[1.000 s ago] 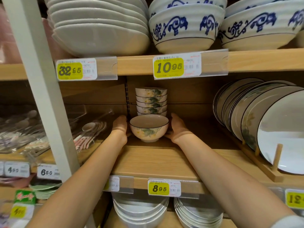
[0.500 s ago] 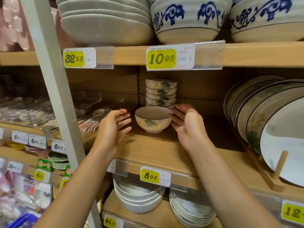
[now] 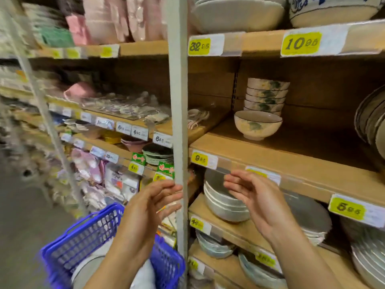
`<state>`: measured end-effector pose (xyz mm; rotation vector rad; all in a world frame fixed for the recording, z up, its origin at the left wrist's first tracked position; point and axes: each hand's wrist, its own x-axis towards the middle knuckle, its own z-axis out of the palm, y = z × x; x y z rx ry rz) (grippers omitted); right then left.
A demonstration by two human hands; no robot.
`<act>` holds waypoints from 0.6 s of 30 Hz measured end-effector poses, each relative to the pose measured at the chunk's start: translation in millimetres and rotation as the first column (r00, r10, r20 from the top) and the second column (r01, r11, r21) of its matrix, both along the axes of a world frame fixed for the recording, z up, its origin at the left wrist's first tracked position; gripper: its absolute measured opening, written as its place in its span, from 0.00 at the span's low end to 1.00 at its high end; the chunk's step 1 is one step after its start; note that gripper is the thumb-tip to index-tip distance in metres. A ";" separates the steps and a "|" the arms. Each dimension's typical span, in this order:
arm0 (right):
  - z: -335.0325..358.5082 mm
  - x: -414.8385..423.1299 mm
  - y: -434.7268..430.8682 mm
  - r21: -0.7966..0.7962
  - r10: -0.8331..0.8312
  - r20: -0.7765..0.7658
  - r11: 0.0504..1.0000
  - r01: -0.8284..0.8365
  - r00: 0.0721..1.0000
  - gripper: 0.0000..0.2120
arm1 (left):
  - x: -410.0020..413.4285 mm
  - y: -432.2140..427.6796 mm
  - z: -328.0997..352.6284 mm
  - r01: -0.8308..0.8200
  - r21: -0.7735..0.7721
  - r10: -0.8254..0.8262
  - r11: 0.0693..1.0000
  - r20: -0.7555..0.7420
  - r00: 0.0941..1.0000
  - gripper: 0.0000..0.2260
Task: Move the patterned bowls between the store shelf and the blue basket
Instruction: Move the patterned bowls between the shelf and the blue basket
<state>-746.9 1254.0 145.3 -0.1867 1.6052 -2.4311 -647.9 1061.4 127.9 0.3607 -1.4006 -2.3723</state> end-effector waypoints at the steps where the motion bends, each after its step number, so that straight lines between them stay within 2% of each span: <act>1: -9.7 9.6 -13.9 0.018 0.012 0.017 1.000 -0.012 1.000 0.10 | 17.0 -14.2 -6.5 -0.032 0.000 0.032 0.999 0.027 0.999 0.12; 4: -36.7 38.4 -54.6 0.047 0.075 0.084 0.996 -0.079 0.994 0.10 | 63.9 -52.6 -24.6 -0.110 -0.002 0.109 0.994 0.107 0.988 0.12; 11: -108.9 100.8 -151.5 0.229 0.226 0.226 0.933 -0.277 0.947 0.08 | 159.2 -134.3 -66.5 -0.252 -0.044 0.252 0.967 0.314 0.915 0.10; 18: -176.2 117.9 -216.3 0.397 0.259 0.367 0.825 -0.402 0.894 0.06 | 183.1 -198.7 -113.3 -0.309 -0.085 0.313 0.947 0.455 0.833 0.10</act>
